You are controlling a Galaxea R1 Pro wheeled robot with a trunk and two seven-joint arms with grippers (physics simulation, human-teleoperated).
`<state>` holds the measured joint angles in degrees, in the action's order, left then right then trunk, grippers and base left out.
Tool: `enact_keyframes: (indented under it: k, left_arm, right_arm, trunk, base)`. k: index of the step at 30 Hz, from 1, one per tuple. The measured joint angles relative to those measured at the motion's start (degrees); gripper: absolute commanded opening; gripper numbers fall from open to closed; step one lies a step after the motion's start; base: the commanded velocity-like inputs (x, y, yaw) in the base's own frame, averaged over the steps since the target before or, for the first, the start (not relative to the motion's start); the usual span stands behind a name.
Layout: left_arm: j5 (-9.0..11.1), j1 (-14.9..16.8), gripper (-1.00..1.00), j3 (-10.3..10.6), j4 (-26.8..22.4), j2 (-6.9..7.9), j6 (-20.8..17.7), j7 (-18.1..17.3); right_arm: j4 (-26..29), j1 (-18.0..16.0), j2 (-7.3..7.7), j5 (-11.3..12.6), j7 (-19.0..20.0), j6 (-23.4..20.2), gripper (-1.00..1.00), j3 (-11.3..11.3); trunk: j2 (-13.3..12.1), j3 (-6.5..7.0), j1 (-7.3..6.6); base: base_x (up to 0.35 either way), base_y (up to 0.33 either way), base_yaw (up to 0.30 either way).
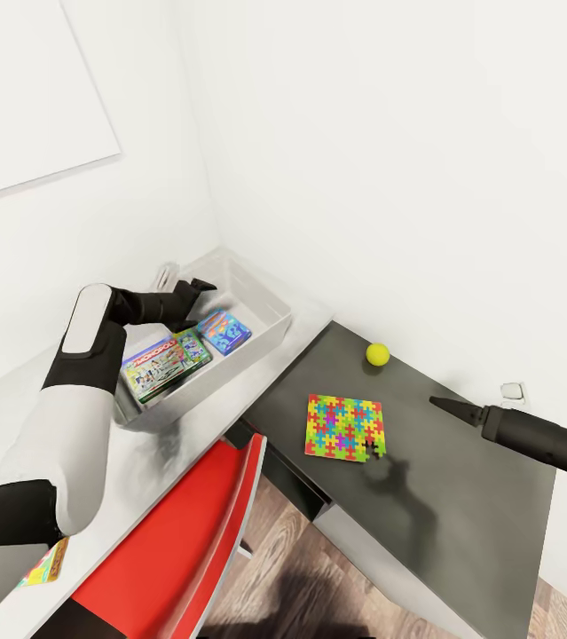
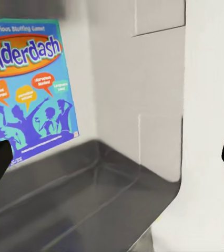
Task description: Put all the toys in the child's room - the three board games (two on the bed and one on the table), the two jigsaw puzzles on the table, and the tennis ball on the table - inside the toy box on the table in the child's room.
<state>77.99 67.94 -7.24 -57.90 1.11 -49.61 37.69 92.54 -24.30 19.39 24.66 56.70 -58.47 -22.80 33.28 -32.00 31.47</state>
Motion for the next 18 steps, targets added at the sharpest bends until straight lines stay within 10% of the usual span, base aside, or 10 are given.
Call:
enact_keyframes:
  k: [18]
  left_arm:
    - [0.4,-1.2,1.0,0.8,-6.3,-0.1,-5.0,-3.5]
  right_arm:
    - [0.0,1.8,0.1,-0.4,2.9,7.6,1.0,0.3]
  trunk:
    - [0.0,0.0,0.0]
  base:
    - [0.0,0.0,0.0]
